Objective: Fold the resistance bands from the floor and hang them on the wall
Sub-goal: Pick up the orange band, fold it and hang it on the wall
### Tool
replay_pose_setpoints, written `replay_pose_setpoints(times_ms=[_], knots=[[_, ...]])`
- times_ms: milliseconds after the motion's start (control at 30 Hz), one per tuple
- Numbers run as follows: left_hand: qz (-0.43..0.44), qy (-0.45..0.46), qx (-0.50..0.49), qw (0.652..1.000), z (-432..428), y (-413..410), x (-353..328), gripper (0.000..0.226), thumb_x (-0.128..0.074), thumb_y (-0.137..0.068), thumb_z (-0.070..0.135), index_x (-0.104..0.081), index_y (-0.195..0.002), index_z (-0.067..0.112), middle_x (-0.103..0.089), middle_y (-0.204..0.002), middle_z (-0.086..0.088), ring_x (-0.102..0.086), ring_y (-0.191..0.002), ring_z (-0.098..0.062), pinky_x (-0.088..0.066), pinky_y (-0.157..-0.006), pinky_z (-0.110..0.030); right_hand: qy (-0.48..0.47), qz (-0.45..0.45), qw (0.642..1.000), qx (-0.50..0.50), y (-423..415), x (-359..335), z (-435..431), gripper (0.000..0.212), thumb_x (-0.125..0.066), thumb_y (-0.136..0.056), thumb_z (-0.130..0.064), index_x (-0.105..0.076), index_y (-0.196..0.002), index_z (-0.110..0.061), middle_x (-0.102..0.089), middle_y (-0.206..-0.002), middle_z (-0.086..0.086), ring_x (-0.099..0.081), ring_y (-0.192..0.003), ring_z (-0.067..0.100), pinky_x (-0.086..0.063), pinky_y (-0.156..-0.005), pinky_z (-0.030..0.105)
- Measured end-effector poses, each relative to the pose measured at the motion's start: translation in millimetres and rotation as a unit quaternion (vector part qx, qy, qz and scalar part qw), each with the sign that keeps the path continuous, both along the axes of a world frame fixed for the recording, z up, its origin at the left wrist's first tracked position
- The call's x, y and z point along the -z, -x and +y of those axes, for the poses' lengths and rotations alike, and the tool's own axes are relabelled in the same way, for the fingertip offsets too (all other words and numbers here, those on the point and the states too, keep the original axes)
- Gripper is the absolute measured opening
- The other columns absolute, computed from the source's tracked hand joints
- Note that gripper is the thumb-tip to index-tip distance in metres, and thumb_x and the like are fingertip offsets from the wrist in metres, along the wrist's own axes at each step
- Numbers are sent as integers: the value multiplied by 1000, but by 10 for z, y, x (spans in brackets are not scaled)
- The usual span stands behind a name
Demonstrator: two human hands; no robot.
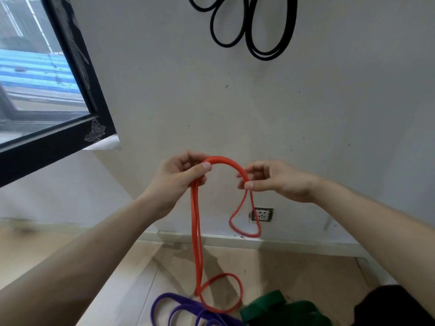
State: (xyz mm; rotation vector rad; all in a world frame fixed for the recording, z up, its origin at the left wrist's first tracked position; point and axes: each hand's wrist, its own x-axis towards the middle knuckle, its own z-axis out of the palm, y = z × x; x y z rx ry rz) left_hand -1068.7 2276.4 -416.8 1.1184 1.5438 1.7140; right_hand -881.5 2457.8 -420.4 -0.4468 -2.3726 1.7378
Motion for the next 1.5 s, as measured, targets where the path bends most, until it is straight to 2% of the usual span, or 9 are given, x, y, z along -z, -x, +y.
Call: replay_pose_setpoints(times_ms=[133,300,433,533,667,867,1067,1300,1500], knots=[[43,20,43,998,-1,-64,25,11,-67,-94,10,-70,-104,10,-68,-79,-1,-62,-70,-13,-55,-71,-24,34,68,997,-9,160,-104,-293,38,-75,-85,-12,-64,-121,-11,-74,-106,14,-69,-110,23,-52,-99,30],[80,41,62,994,-39,-49,45,17,-74,-88,11,-70,-104,13,-68,-83,-2,-65,-74,-16,-57,-77,-28,-17,134,989,64,248,-189,-426,13,-70,-90,-5,-70,-103,-7,-69,-77,3,-69,-78,16,-56,-80,31],[109,68,86,988,-68,-31,61,22,-76,-86,12,-69,-107,10,-69,-88,-9,-72,-80,-22,-60,-86,-36,-45,176,979,95,213,-314,-423,9,-66,-92,-2,-69,-99,-6,-68,-82,9,-66,-71,10,-57,-72,22],[109,69,89,988,-73,-34,62,21,-74,-88,8,-67,-108,7,-69,-89,-9,-75,-82,-26,-60,-85,-33,-27,219,967,126,176,-400,-365,10,-64,-92,0,-68,-96,-8,-68,-81,7,-65,-66,7,-55,-67,20],[120,62,77,988,-69,-34,71,22,-73,-89,4,-68,-110,7,-69,-89,-7,-75,-85,-28,-60,-90,-40,1,254,954,160,96,-472,-225,11,-62,-92,1,-68,-94,-8,-69,-77,4,-65,-65,10,-55,-67,22],[123,42,59,990,-47,-51,71,26,-74,-88,1,-69,-110,14,-61,-84,-4,-66,-73,-18,-57,-78,-29,80,295,928,211,-23,-544,-22,11,-57,-96,1,-66,-100,-4,-66,-79,8,-63,-66,15,-56,-68,25],[111,19,3,994,-51,-54,37,17,-68,-93,2,-70,-109,8,-63,-69,3,-62,-63,-16,-55,-69,-25,97,215,954,186,-149,-378,221,13,-55,-98,-3,-66,-100,-8,-67,-72,2,-62,-65,15,-54,-70,28],[60,-53,-81,993,-40,-92,-52,18,-63,-98,7,-71,-114,6,-61,-88,-12,-67,-72,-17,-61,-81,-35,75,143,977,140,-176,-225,247,13,-67,-85,-10,-66,-98,-11,-68,-73,3,-63,-69,16,-52,-77,34],[67,-66,-79,992,-24,-197,-135,17,-63,-97,9,-72,-111,11,-63,-84,-4,-67,-70,-16,-62,-78,-31,15,120,988,100,-129,-239,108,26,-76,-78,-10,-67,-101,-11,-65,-79,5,-65,-73,14,-50,-82,35]])
